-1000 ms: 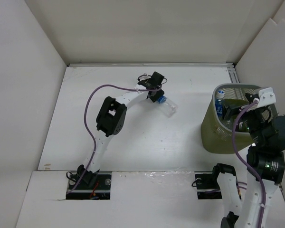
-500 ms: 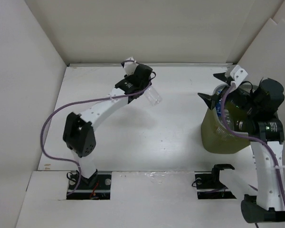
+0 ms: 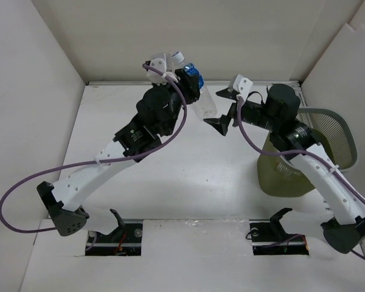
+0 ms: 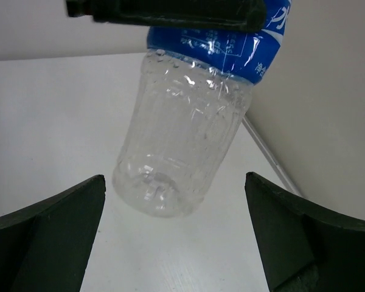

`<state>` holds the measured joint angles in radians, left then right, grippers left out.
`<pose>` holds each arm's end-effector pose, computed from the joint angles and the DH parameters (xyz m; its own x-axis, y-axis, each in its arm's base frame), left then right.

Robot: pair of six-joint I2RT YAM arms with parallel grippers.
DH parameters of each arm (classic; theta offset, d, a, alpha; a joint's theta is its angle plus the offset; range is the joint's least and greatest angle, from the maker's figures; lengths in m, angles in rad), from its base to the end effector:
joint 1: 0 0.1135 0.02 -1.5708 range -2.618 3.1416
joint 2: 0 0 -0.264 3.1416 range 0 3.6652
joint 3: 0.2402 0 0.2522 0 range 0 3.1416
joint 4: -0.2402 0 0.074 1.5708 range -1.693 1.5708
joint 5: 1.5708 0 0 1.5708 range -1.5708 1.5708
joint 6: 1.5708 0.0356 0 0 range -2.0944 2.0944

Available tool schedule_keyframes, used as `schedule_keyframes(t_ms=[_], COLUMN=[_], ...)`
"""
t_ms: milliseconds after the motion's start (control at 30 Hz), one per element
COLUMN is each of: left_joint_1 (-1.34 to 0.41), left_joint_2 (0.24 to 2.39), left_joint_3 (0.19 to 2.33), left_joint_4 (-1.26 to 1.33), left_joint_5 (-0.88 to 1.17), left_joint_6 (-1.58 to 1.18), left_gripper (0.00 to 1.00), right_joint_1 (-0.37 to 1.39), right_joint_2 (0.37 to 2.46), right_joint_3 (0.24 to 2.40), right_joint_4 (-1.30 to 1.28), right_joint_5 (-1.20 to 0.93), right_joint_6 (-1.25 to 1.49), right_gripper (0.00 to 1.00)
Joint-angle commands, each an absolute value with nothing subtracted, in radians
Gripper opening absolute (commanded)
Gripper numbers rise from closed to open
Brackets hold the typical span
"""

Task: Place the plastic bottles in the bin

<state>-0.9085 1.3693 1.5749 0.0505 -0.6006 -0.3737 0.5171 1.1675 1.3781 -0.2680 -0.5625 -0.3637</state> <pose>0.1971 -0.2200 0.5071 0.0302 -0.5286 -0.8484 0.3496 0.8007 -0.4864 0.2056 0.1388 0.4602 0.2668 -0.1944 -0.9439 -0.8411 0.4312 -0.3265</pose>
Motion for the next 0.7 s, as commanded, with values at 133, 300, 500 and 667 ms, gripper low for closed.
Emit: schedule_keyframes(t_ms=[133,300,500,667], left_joint_1=[-0.965,-0.965,-0.974,-0.974], left_joint_2=[1.240,1.152,1.057,1.039], left_joint_3=[1.441,1.312,1.217,1.232], left_joint_4=[0.273,0.382,0.471,0.450], left_joint_5=[-0.490,-0.376,-0.347,-0.360], left_joint_6=[-0.249,-0.293,-0.319,-0.319], left_gripper=[0.00,0.00,0.00,0.32], right_joint_1=[0.626,0.689,0.698,0.698], right_joint_2=[1.198,1.264,1.321,1.331], right_joint_3=[1.381,1.402,1.390,1.365], right_joint_4=[-0.037,-0.028,0.010,0.069], right_joint_5=[-0.380,-0.319,-0.331,-0.350], right_joint_6=[-0.235,-0.216,-0.164,-0.130], right_gripper=[1.00,1.00,0.90,0.00])
